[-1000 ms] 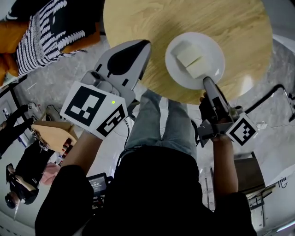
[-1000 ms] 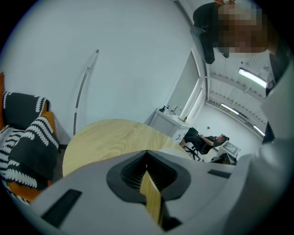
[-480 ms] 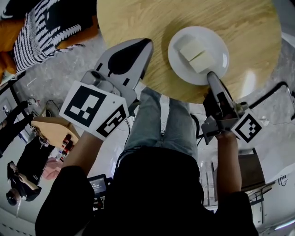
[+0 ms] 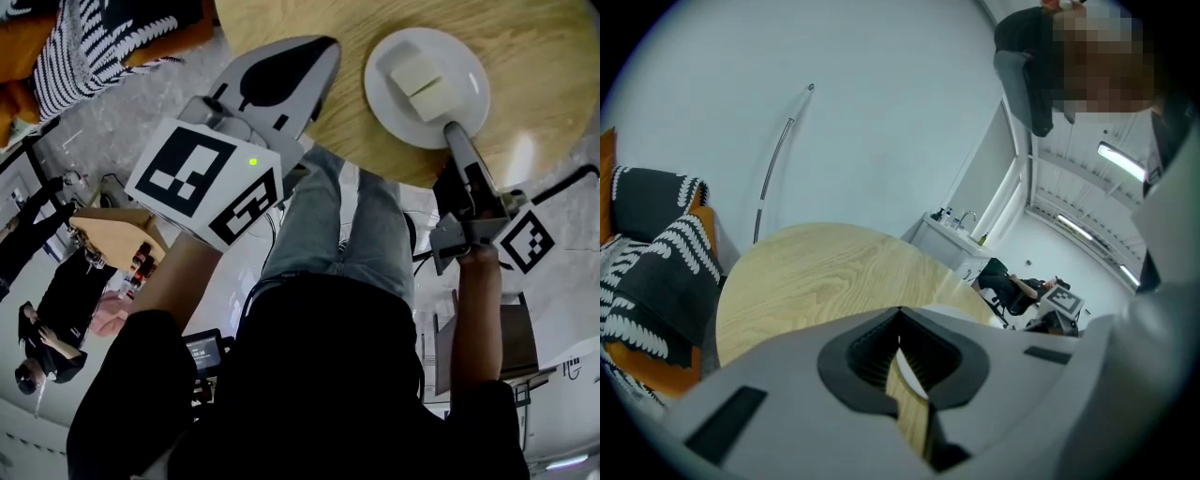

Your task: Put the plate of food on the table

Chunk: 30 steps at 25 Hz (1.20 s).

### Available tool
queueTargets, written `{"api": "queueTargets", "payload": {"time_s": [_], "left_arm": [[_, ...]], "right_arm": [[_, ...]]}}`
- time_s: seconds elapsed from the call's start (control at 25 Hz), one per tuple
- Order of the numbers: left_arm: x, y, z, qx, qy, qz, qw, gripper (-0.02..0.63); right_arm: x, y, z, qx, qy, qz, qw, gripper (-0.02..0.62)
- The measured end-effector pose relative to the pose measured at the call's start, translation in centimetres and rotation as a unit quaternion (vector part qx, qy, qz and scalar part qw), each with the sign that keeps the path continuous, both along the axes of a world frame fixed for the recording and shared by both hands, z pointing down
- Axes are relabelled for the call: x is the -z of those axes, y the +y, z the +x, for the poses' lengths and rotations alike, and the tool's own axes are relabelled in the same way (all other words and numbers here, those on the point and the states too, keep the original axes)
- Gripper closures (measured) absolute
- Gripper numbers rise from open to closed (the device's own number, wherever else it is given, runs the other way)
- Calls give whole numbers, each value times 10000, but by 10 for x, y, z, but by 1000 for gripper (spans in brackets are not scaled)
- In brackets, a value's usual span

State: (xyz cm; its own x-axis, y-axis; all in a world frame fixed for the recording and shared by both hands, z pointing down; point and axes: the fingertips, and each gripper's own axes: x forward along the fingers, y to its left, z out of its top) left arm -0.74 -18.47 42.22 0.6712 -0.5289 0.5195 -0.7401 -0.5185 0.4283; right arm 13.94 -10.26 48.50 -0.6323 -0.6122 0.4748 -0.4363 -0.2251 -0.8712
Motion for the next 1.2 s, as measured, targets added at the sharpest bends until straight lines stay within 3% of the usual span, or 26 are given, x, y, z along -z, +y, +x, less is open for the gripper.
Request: {"api": "queueTargets", "payload": {"time_s": [0.48,0.72,1.0,1.2], "left_arm": [[-17,3,-6,-3,-8,-134,9999,598],[-24,8,-11,0,-36,-225,9997,598],[-15,6,-8,-27,32,-194,9998,598],[-11,3,-5,-36,57,-156,9999,598]], "right_arm": [[-19,-3,-9,-9,225,-410,9989,571],[-28,3,-10,271,783,-544,9951,549],[-19,0,-14,1078,1367,-351,9841,537],[-14,3,-18,1779,1279,-111,9756,478]]}}
